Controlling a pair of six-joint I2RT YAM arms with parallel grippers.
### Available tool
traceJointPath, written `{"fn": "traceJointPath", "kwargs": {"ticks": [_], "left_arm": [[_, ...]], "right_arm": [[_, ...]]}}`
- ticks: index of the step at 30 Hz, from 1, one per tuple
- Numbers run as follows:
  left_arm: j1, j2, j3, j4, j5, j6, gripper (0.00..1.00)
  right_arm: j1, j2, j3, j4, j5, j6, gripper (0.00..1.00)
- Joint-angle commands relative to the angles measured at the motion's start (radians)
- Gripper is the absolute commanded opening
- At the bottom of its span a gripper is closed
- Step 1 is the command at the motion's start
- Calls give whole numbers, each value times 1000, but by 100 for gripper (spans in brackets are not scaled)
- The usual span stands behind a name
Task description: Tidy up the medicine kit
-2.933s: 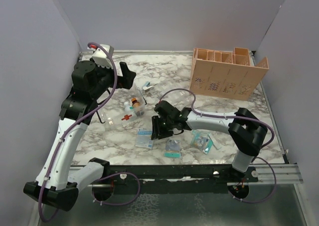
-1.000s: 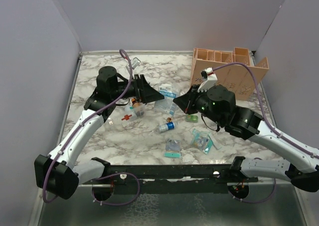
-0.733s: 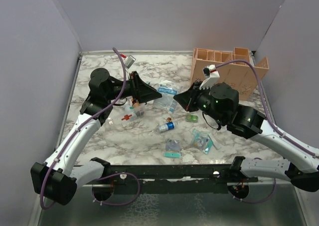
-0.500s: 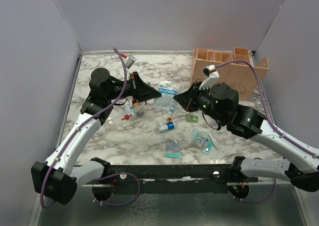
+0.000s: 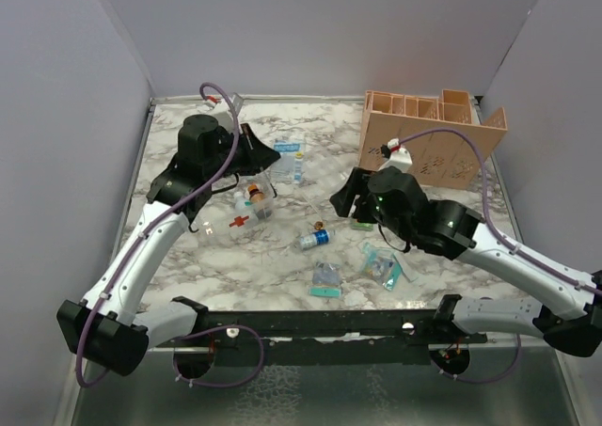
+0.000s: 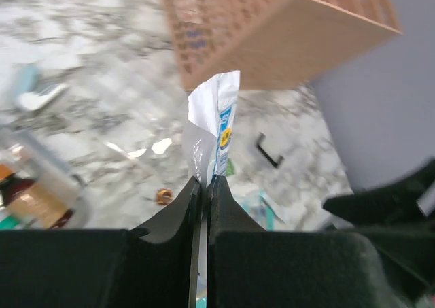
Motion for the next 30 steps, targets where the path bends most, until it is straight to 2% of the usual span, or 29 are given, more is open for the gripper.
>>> {"fn": "traceJointPath", "kwargs": {"ticks": [1,6,10,14,18,24,30], "left_arm": [[11,26,106,-307,-538,16,0],[17,84,231,-528,-741,-25,0],[20,71,238,-634,-860,-79,0],[25,50,220,-699,-912,-101,0],[29,53,171,-706,-906,-79,0],[29,68,100,-701,-968,-89,0],[34,125,94,-691,-1006,-78,0]], "right_arm": [[7,47,-27,-41,74,28,62],[5,167,23,37,82,-85,61],[-6,268,87,78,56,-174,60],[-19,333,129,89,8,-201,59],[-31,358,122,114,-17,-201,58],[-57,376,132,127,-17,-226,57],[-75,396,152,127,-41,-237,56]]}}
